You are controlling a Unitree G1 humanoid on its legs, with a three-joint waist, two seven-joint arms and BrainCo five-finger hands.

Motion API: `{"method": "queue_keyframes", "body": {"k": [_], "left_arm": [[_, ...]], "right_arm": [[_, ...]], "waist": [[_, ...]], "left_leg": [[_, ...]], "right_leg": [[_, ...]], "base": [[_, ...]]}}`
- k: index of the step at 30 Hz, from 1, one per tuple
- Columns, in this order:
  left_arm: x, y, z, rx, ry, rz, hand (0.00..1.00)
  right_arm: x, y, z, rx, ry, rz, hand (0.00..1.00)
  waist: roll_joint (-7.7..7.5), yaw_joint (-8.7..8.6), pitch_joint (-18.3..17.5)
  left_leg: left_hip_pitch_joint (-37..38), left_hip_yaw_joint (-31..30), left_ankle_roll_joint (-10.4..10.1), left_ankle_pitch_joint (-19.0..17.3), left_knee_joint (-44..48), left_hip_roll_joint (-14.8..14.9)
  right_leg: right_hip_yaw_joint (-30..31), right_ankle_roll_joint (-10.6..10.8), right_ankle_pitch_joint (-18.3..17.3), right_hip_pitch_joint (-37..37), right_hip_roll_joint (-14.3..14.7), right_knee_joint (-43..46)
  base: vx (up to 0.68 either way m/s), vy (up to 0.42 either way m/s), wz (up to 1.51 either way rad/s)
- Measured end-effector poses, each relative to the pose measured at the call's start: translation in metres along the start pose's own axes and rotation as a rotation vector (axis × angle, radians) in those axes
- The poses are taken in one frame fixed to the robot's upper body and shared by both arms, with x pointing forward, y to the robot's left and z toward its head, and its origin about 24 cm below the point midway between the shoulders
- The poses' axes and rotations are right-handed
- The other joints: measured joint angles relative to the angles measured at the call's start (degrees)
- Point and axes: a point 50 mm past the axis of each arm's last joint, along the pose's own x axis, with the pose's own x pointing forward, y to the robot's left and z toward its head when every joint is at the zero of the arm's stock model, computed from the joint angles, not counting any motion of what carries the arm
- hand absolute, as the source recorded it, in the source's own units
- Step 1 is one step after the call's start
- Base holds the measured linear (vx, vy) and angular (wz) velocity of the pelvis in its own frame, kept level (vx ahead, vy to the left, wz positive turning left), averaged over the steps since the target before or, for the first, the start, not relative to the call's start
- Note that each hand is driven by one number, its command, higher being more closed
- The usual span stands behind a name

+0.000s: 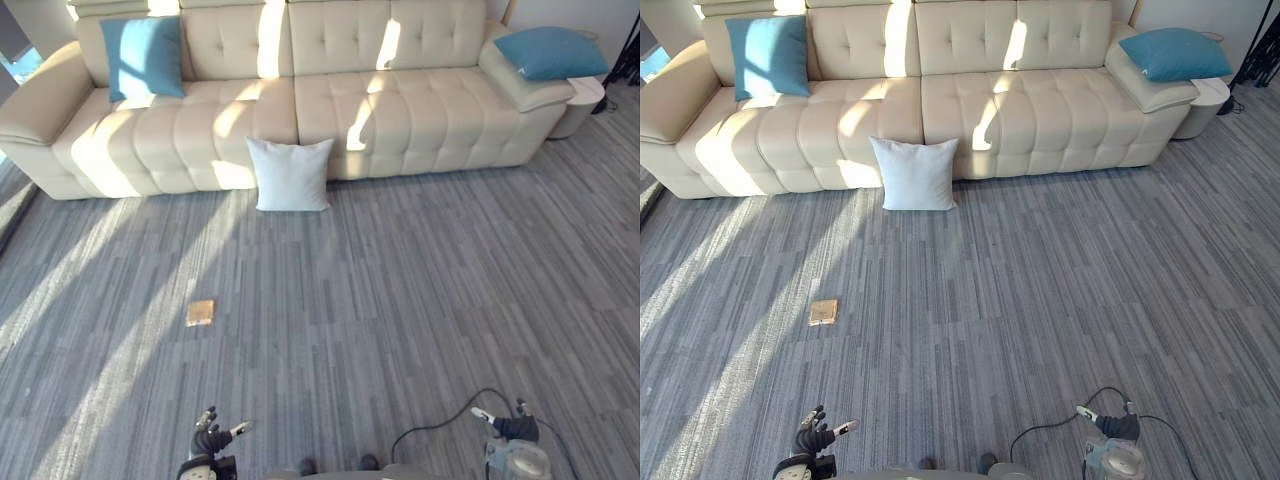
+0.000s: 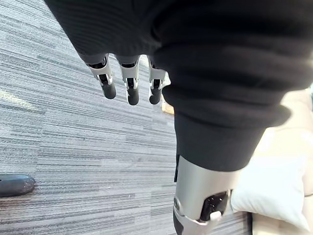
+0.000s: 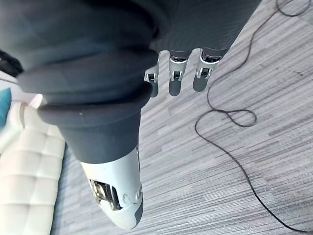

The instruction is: Pick up cushions and gather them together orderly.

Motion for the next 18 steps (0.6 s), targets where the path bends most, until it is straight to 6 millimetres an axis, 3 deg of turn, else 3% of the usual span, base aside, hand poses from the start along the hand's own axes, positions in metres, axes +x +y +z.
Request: {"method": "queue_keyframes", "body": {"k": [5,10,16,18], "left_arm": [[0.0,-0.002,0.001,0.028,-0.003,-0.011,0.0],[0.002,0.001,0.004,0.043,-0.011,-0.009,0.0],[0.005,0.004,0.011,0.047,-0.028,-0.002,0.0],[0.006,0.004,0.018,0.037,-0.057,-0.001,0.0]], "right_arm": [[0.0,0.005,0.002,-0.022,-0.009,0.029,0.0],[0.001,0.006,0.005,-0.034,-0.014,0.047,0.0],[0.006,0.007,0.017,-0.026,-0.037,0.057,0.0],[0.009,0.009,0.03,0.006,-0.074,0.058,0.0]], "waist": [[-0.48,-0.47,1.3],[-0.61,-0.48,1.6],[-0.35,-0.39,2.3],[-0.24,-0.33,2.6]], "left_leg": [[0.8,0.1,-1.3,-0.8,0.1,0.1],[-1.1,1.0,-1.2,-0.9,0.1,0.0],[-5.3,3.5,1.6,-3.3,2.5,0.1],[-8.0,4.9,2.0,-5.2,5.1,0.1]], "right_leg": [[-0.8,-0.2,-2.1,-0.5,-0.3,3.2],[-0.8,-0.7,-3.0,-3.0,-0.5,4.1],[0.0,-1.0,-4.1,-7.1,-0.5,5.0],[1.5,0.0,-5.0,-9.9,-0.8,7.1]], "base": [[0.0,-0.004,0.03],[-0.03,-0.015,-0.04],[0.0,0.007,-0.11],[0.11,0.051,-0.33]]}}
